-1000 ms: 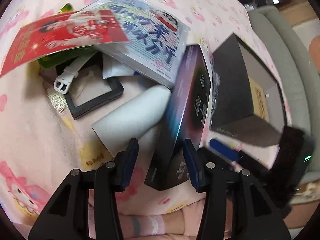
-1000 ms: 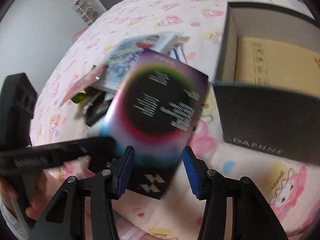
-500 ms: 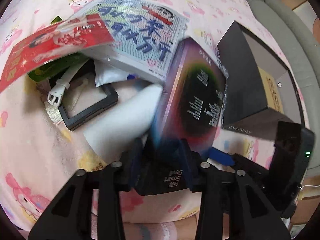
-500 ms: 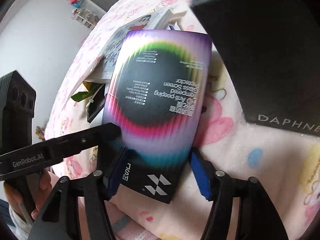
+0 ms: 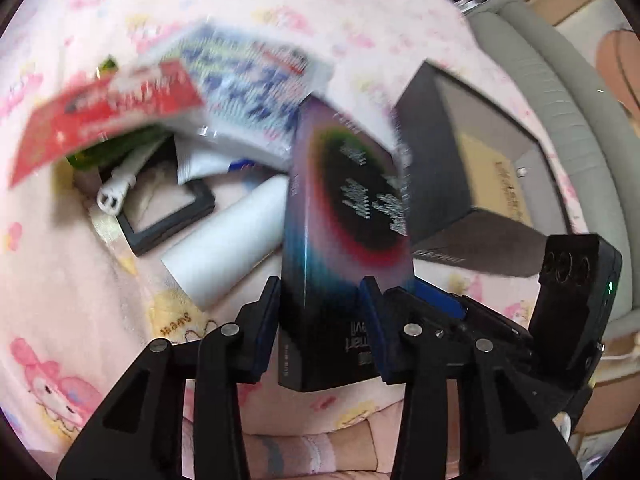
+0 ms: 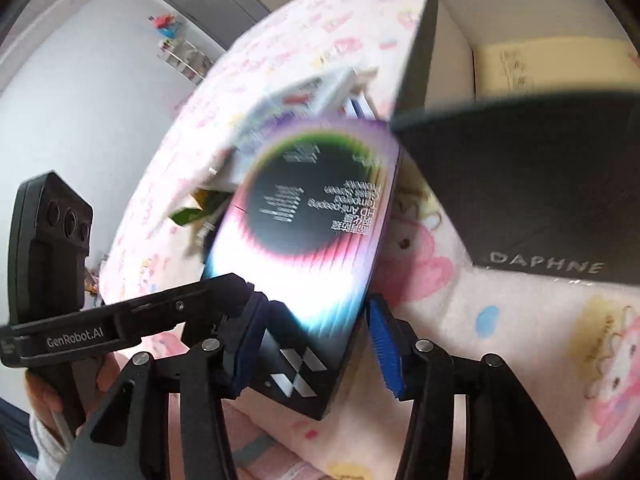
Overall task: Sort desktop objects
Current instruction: 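Carry the black box over the open DAPHNE box and lower it inside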
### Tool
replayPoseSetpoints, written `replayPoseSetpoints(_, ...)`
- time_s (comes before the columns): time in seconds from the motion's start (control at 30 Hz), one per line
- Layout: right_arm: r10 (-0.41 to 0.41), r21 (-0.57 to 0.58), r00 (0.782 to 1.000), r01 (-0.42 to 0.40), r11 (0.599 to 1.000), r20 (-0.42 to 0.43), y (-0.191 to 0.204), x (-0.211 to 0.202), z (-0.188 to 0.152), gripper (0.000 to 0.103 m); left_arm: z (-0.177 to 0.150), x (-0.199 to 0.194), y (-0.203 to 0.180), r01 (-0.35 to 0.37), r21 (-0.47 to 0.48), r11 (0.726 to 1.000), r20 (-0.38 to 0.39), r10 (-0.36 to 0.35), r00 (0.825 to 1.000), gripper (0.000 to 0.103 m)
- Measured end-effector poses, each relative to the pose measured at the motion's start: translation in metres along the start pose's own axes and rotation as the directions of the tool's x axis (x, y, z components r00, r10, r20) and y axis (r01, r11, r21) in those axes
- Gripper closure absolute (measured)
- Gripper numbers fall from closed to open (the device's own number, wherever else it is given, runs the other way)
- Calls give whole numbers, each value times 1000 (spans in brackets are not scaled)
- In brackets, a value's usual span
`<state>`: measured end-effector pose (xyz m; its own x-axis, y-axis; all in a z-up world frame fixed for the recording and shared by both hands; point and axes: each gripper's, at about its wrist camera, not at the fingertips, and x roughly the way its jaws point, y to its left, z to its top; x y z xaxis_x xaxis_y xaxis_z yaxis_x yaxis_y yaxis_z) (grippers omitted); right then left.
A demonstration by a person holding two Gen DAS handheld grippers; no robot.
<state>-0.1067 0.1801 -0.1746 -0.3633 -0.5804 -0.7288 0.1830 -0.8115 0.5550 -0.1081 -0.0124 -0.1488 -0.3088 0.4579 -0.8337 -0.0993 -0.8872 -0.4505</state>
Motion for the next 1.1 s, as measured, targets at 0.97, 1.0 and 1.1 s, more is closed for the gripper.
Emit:
replayPoseSetpoints(0.97, -241, 190, 931, 193, 963, 273, -119, -170, 85, 57, 115, 89, -184, 254, 130, 959, -69, -247, 967, 62)
replayPoseSetpoints(1.0, -254, 189, 933, 210, 959, 254, -123, -164, 87, 57, 115, 97, -183, 250, 116, 961, -81, -242, 967, 62)
replayPoseSetpoints(1.1, -310, 153, 928, 282, 947, 207, -125, -149, 96, 57, 116, 113, -171, 254, 63, 965, -109, -246, 963, 62)
